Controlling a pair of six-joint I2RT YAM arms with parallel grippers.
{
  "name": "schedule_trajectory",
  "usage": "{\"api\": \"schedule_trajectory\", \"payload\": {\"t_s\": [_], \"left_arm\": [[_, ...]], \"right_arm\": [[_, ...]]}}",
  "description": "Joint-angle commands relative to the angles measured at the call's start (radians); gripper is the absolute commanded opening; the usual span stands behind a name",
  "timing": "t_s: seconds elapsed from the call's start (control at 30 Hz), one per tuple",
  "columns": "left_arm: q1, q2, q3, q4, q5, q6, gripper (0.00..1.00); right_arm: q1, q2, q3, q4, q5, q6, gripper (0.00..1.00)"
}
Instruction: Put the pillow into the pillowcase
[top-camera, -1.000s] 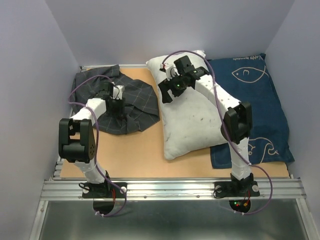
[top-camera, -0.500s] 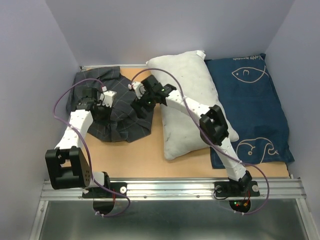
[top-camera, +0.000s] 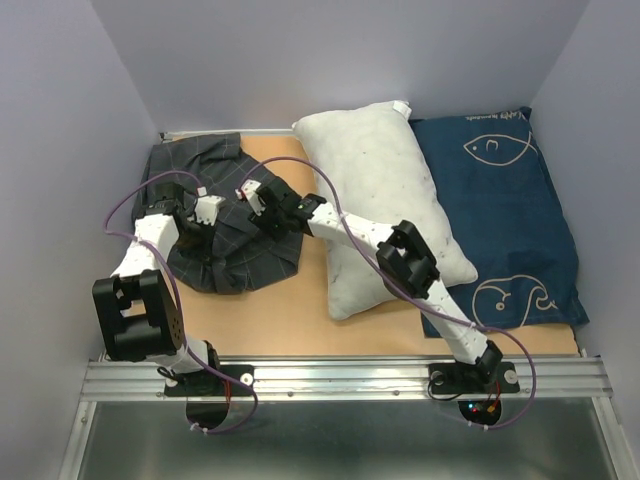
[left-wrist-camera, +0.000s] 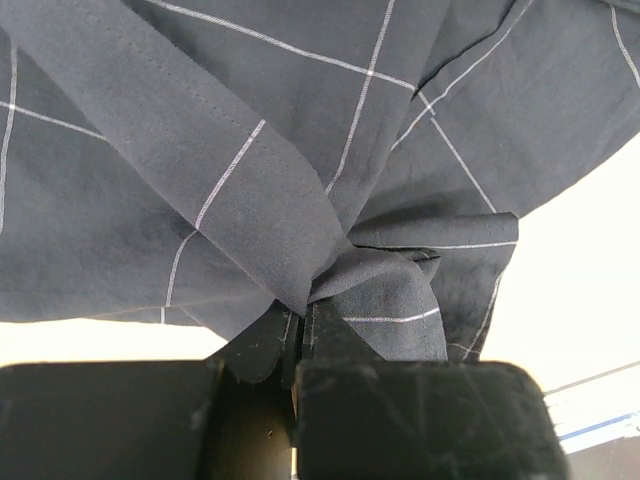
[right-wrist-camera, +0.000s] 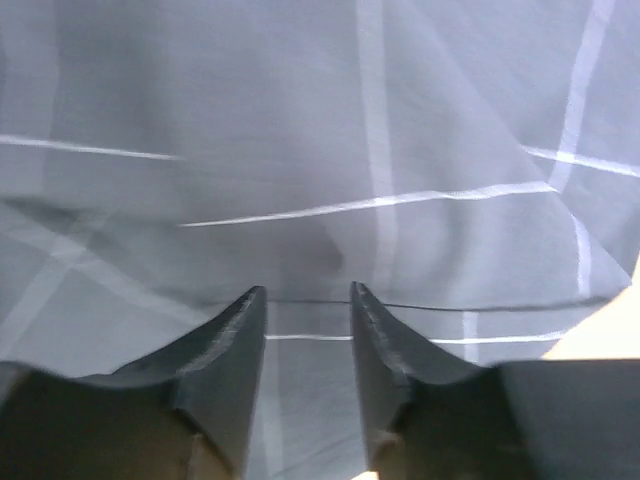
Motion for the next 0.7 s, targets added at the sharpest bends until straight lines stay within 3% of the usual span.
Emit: {"api": "schedule_trajectory", "payload": {"t_s": [0.0, 0.07, 0.2, 0.23, 0.4, 0.67], "left_arm": [[0.018, -0.018, -0.013, -0.027, 0.018, 0.044, 0.06], [0.027, -0.017, -0.019, -0.016, 0.017, 0.053, 0.08], [0.031, -0.005, -0.027, -0.010, 0.026, 0.055, 0.11], [0.031, -0.005, -0.027, -0.011, 0.026, 0.053, 0.12], [0.032, -0.014, -0.039, -0.001, 0.017, 0.053, 0.13], [0.037, -0.017, -0.050, 0.013, 0.009, 0.053, 0.14]], "right_arm": [[-0.030, 0.034, 0.065, 0.060, 0.187, -0.001, 0.42], [-0.040, 0.013, 0.048, 0.058, 0.138, -0.001, 0.45], [-0.038, -0.062, -0.038, 0.060, -0.088, -0.007, 0.78], [-0.038, -0.073, -0.052, 0.060, -0.115, -0.001, 0.80], [-0.036, -0.089, -0.043, 0.060, -0.215, 0.054, 0.82], [0.011, -0.016, 0.008, 0.061, -0.154, 0.094, 0.79]]}}
